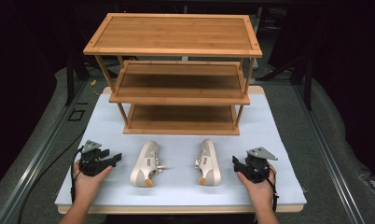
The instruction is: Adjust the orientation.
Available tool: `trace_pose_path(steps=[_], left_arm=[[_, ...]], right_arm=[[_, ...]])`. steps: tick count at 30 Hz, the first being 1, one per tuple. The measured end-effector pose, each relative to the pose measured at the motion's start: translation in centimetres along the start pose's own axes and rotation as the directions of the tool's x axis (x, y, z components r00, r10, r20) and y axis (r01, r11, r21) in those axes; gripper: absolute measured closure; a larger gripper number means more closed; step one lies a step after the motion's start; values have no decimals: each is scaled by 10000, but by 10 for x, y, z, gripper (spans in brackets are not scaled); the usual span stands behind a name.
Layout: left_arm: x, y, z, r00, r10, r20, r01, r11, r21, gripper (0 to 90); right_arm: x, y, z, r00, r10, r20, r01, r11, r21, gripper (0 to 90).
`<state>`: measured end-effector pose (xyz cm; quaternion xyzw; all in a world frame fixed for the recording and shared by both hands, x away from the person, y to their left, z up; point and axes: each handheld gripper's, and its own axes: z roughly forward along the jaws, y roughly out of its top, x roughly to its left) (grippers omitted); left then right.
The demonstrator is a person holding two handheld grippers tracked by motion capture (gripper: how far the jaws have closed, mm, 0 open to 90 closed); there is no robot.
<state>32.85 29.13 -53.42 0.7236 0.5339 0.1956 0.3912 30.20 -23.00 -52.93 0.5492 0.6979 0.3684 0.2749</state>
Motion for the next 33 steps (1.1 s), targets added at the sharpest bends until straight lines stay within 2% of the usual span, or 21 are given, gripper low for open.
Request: trace_pose_path(steps=[2, 6, 12, 19, 26, 29, 33], left_arm=[[-3, 0, -2, 10000, 47, 56, -46, 9998, -198, 394], [-9, 1, -5, 9998, 48, 191, -40, 9992, -404, 410], [-15, 2, -12, 9985, 397, 370, -374, 9976, -590, 441], [-19, 2, -18, 9975, 445, 545, -410, 9971, -643, 485], [-26, 4, -22, 9960, 559, 692, -508, 9960, -731, 492], [-30, 5, -25, 9953, 635, 725, -579, 9953, -775, 493], [-34, 7, -28, 9941, 715, 812, -645, 9942, -859, 494]], right_arm=[[3, 1, -4, 9998, -214, -24, 213, 9995, -211, 402], [8, 1, -7, 9981, -613, 58, 614, 9979, -204, 403], [12, 3, -17, 9992, -390, 96, 395, 9979, -518, 415], [13, 3, -23, 9998, -194, 89, 198, 9986, -488, 434], [12, 2, -30, 10000, 71, 49, -67, 9978, -655, 441], [12, 1, -33, 9995, 120, -275, -142, 9966, -817, 443], [16, 0, -36, 9994, 28, -353, -59, 9960, -887, 450]])
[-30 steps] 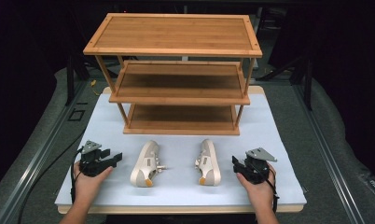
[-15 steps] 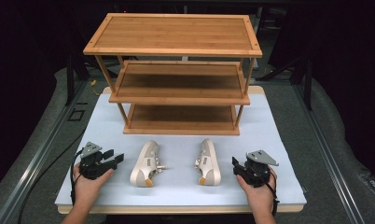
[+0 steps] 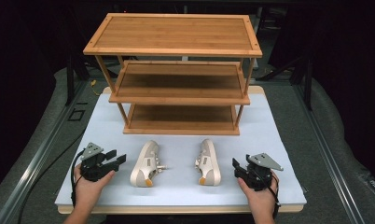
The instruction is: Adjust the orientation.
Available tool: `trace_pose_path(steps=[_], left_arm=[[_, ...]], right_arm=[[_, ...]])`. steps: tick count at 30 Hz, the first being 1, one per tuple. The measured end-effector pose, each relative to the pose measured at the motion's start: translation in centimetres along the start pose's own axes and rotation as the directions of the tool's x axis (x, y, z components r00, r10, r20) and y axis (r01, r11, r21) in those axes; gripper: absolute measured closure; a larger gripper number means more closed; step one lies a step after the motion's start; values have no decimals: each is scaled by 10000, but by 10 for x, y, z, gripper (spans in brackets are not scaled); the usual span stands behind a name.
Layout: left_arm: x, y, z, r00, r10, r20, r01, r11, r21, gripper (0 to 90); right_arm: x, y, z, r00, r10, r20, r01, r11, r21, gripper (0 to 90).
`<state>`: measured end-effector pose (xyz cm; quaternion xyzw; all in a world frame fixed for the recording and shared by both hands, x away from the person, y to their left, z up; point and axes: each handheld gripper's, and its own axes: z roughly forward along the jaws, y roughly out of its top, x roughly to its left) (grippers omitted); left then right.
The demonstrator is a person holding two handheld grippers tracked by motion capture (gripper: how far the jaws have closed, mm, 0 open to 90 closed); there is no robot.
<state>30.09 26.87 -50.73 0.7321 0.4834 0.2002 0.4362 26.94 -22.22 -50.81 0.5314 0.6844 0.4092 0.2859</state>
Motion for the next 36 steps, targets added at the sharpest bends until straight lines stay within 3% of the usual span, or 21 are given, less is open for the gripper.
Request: trace_pose_path(steps=[4, 14, 23, 36], left_arm=[[-3, 1, -1, 10000, 70, 33, -70, 10000, -30, 496], [-22, 5, -7, 9973, 423, 598, -417, 9991, -121, 570], [-36, 7, -8, 9919, 471, 1183, -465, 9989, -79, 661], [-51, 7, -4, 9852, 953, 1428, -984, 9950, 148, 751]], right_arm=[[2, 1, -2, 9999, -71, 77, 72, 9999, -108, 454], [7, 1, -2, 9996, -249, -129, 247, 9996, -129, 465], [10, 1, -1, 9989, -338, -310, 335, 9994, -113, 479], [10, 1, 1, 9991, -276, -326, 274, 9996, -58, 487]])
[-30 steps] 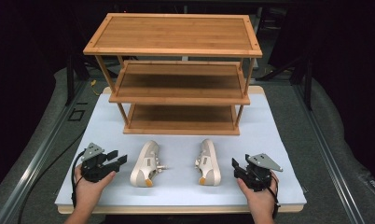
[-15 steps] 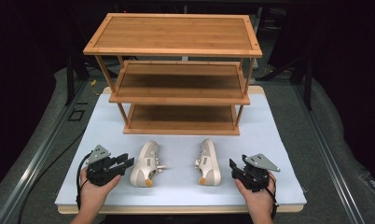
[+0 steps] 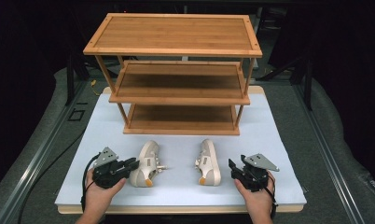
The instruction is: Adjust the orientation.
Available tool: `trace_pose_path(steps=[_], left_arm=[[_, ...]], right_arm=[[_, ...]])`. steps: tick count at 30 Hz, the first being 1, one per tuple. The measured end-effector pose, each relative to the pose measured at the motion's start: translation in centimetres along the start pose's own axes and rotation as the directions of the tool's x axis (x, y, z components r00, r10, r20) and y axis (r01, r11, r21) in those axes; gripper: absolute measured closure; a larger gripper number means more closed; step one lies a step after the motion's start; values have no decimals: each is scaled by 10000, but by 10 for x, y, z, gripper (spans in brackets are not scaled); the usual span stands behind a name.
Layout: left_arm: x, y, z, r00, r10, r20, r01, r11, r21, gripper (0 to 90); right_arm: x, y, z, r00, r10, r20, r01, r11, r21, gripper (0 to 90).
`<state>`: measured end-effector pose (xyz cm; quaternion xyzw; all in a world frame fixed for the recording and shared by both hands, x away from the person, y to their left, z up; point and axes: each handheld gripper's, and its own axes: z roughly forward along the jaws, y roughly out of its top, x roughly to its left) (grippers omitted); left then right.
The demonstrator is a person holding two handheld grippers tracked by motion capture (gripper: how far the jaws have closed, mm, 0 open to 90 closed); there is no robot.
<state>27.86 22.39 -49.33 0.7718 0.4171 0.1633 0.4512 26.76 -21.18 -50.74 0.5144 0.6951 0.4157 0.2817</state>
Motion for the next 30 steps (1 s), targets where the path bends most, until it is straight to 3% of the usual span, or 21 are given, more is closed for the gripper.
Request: trace_pose_path(steps=[6, 9, 18, 24, 30], left_arm=[[1, -2, 4, 10000, 63, -56, -62, 9997, 223, 768], [1, -3, 4, 10000, 56, -57, -55, 9998, 210, 773], [0, -3, 4, 9997, 236, -32, -235, 9995, 227, 828], [2, -3, 3, 9998, 211, 48, -212, 9995, 235, 869], [5, -3, 1, 9995, 250, -184, -245, 9994, 242, 890]], right_arm=[[0, 0, 0, 9999, -13, -161, 13, 10000, -52, 487], [-1, 0, 0, 10000, 24, 74, -24, 10000, 5, 487], [-3, -1, 0, 9998, 174, 35, -174, 9998, 18, 486], [-8, -2, 1, 9983, 562, -119, -560, 9983, 149, 482], [-12, -3, 0, 9968, 790, -114, -790, 9969, 17, 482]])
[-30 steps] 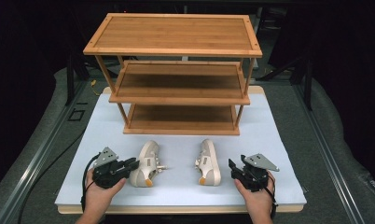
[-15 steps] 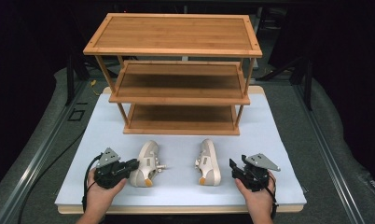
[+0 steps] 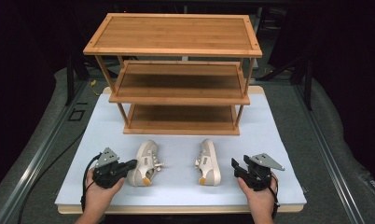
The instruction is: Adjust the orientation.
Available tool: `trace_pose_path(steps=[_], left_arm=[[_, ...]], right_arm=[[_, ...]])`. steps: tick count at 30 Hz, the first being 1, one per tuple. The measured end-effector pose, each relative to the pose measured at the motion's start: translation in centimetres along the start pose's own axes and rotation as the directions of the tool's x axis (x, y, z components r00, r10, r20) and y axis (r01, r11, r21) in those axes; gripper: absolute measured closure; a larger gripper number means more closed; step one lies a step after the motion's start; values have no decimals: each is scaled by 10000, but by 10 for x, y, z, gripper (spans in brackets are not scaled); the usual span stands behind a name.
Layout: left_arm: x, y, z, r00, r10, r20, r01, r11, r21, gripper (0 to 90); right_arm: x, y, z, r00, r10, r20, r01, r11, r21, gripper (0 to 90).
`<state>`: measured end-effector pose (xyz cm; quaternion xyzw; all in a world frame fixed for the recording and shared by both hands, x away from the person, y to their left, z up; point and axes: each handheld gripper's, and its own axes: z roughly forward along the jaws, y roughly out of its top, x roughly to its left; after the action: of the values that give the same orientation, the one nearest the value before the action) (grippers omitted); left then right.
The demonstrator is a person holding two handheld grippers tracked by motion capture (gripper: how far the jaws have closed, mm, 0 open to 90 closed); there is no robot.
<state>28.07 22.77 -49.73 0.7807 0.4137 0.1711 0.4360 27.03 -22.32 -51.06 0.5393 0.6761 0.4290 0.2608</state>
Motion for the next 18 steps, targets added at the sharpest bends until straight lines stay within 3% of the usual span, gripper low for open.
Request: trace_pose_path(steps=[18], left_arm=[[21, -6, -4, 9962, -386, -786, 407, 9988, 262, 894]], right_arm=[[2, 0, 0, 10000, -80, 33, 80, 10000, 12, 483]])
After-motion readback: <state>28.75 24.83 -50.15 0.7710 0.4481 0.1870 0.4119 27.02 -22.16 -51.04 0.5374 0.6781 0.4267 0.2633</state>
